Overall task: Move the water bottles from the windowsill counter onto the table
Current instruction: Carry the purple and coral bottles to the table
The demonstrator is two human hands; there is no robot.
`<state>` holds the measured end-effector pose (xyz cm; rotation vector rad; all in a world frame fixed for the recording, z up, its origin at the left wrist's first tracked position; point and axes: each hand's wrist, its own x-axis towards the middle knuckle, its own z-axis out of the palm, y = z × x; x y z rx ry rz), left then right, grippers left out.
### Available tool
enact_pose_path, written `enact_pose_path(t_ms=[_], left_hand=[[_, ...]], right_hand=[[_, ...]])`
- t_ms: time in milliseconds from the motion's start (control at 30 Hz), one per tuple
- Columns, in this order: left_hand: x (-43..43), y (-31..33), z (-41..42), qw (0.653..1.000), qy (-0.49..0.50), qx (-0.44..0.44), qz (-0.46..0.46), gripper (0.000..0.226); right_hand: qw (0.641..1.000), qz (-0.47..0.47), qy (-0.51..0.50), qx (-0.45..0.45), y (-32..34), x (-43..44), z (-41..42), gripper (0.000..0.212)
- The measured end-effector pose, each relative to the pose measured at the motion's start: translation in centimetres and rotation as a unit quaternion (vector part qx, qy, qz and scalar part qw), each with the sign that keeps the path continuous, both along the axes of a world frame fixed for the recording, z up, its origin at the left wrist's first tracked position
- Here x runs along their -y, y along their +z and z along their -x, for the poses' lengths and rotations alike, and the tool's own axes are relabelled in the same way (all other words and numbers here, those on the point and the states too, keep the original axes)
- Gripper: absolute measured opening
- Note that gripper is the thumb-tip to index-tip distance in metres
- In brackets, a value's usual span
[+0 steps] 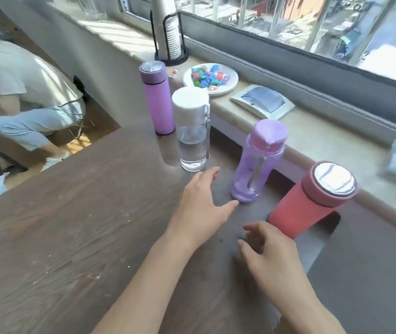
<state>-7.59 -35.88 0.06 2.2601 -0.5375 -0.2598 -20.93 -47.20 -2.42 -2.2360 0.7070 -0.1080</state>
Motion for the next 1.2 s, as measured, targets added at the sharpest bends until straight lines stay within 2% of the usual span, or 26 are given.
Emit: enact_pose_path(t_ms=[100,167,200,300,367,433,667,867,1033,1200], left_hand=[[3.6,-0.3,0.1,1.0,-0.004,-0.016,0.022,0.086],[5.4,-0.5,0.1,0.999,0.005,-0.026,0.04,0.077],[6.1,-0.7,0.0,0.998,0.016,-0.029,0.048,0.075],[7.4,-1.3,-0.2,0.996,0.053,-0.021,0.064,0.067],[7.8,-1.7,-0.3,0.993,0.077,-0.023,0.087,0.062],[7.7,-2.1,-0.4,0.989,0.098,-0.03,0.107,0.058],[1.2,-2.0,0.7,0.97,0.162,-0.04,0.178,0.052],[-10.9,-2.0,3.9,0.95,0.265,-0.003,0.165,0.055],[-22.2,-1.7,7.7,0.908,0.394,0.041,0.136,0.047],[-33.5,-0.9,12.5,0.85,0.498,0.084,0.15,0.047]], right_hand=[[0.993,0.047,-0.076,-0.079,0.2,1.6,1.9,0.016],[0.98,0.079,-0.122,-0.139,0.6,2.7,2.5,0.03],[0.976,0.084,-0.142,-0.141,0.6,3.3,2.6,0.034],[0.982,0.079,-0.159,-0.068,-0.4,4.8,2.5,0.048],[0.987,0.022,-0.158,0.027,-0.8,5.3,2.1,0.052],[0.981,-0.043,-0.169,0.081,-0.6,5.2,1.8,0.047],[0.974,-0.056,-0.186,0.118,-0.3,3.8,1.2,0.043],[0.986,-0.064,-0.103,0.115,0.0,-3.6,-1.0,0.045],[0.99,-0.106,0.003,0.091,-0.2,-13.4,-3.6,0.037],[0.977,-0.13,0.143,0.091,0.4,-25.1,-5.6,0.036]])
